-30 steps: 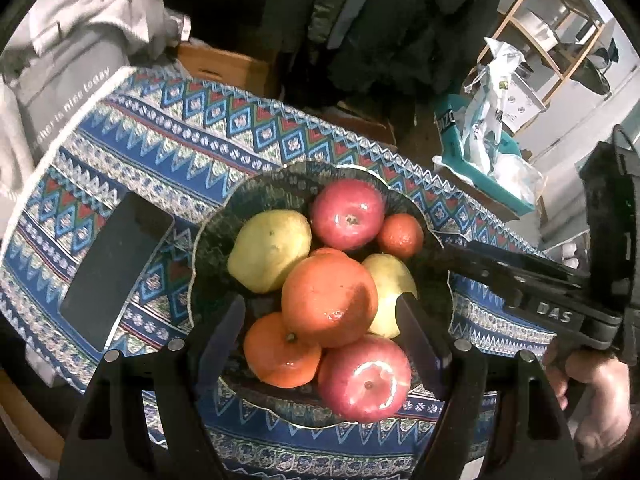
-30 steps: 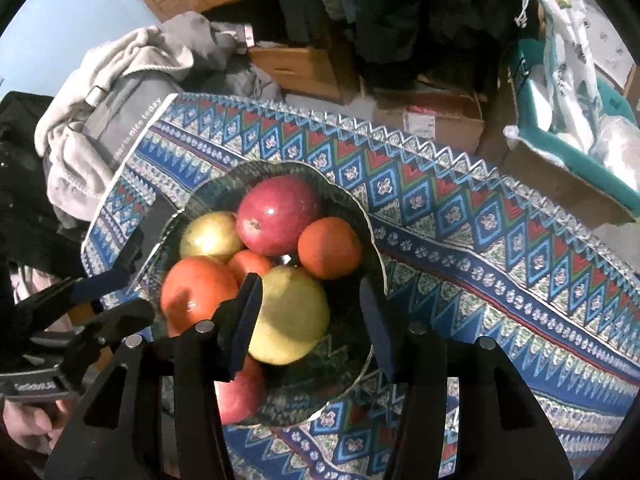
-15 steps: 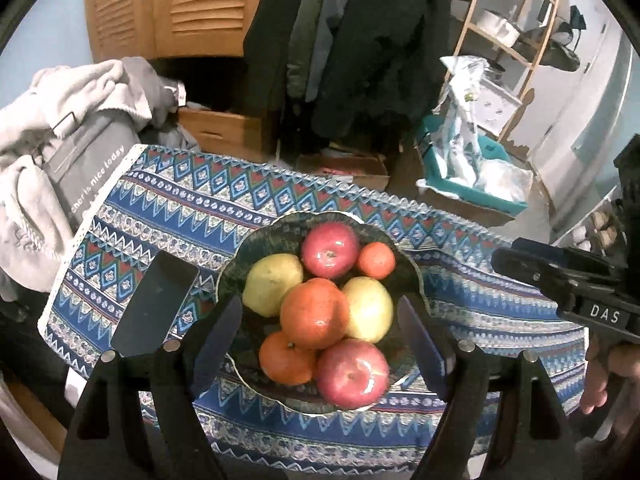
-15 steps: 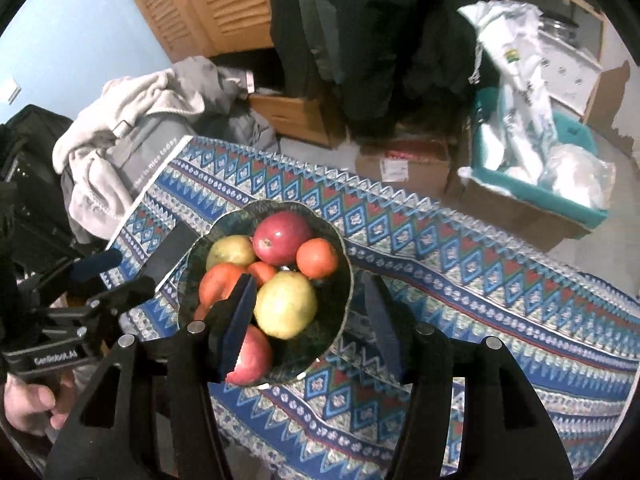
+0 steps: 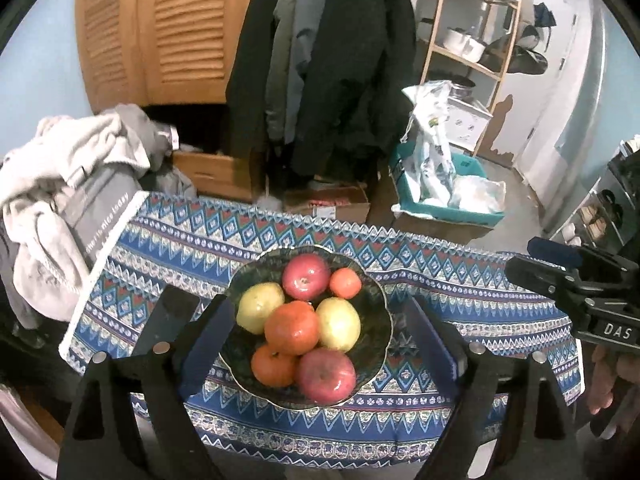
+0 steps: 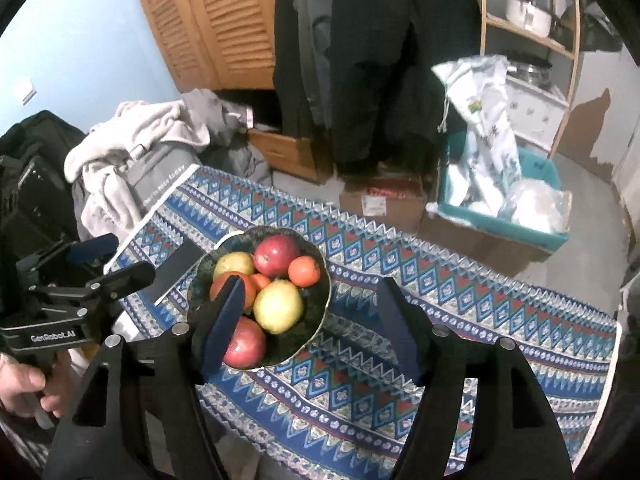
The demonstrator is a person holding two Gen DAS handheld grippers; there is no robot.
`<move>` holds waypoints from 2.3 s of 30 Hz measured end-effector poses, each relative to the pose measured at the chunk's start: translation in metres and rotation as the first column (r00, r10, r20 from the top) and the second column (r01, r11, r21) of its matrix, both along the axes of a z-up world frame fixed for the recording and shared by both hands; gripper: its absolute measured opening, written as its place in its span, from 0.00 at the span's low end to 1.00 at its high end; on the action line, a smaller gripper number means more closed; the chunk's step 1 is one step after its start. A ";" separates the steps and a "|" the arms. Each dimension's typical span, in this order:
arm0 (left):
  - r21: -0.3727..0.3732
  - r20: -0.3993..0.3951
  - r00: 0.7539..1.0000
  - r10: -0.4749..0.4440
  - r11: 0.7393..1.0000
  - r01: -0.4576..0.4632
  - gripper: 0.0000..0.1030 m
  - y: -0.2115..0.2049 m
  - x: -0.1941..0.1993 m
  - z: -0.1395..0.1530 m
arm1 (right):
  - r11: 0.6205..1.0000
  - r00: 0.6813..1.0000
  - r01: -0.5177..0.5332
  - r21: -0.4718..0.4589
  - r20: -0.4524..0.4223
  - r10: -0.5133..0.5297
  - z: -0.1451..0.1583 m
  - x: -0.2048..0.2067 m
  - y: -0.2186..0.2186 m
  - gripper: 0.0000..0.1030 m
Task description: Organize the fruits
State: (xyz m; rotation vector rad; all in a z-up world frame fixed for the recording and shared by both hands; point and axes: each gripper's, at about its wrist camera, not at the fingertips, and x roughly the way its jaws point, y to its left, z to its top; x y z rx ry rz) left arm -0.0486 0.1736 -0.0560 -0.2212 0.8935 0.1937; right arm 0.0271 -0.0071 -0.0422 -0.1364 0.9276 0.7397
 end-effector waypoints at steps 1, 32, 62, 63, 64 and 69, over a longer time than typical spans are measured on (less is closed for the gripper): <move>0.005 0.008 1.000 -0.001 1.000 0.001 0.90 -0.002 -0.002 0.004 | 1.000 1.000 0.002 0.006 0.006 -0.002 0.004 -0.002 -0.002 0.72; 0.100 0.112 0.994 -0.008 0.995 -0.003 0.99 -0.035 -0.015 0.058 | 0.991 0.980 0.131 0.033 0.147 -0.135 0.043 -0.020 -0.065 0.78; 0.120 0.093 0.996 -0.018 0.993 0.007 0.99 -0.053 -0.011 0.061 | 0.989 0.980 0.143 0.037 0.134 -0.147 0.042 -0.019 -0.080 0.78; 0.121 0.093 0.996 -0.016 0.993 0.005 0.99 -0.053 -0.011 0.061 | 0.989 0.980 0.143 0.039 0.135 -0.147 0.041 -0.019 -0.080 0.78; 0.122 0.092 0.996 -0.015 0.992 0.003 0.99 -0.053 -0.011 0.061 | 0.989 0.980 0.144 0.039 0.136 -0.148 0.042 -0.019 -0.080 0.78; 0.131 0.084 0.996 -0.007 0.991 -0.004 0.99 -0.054 -0.010 0.059 | 0.988 0.979 0.144 0.047 0.138 -0.149 0.042 -0.020 -0.081 0.78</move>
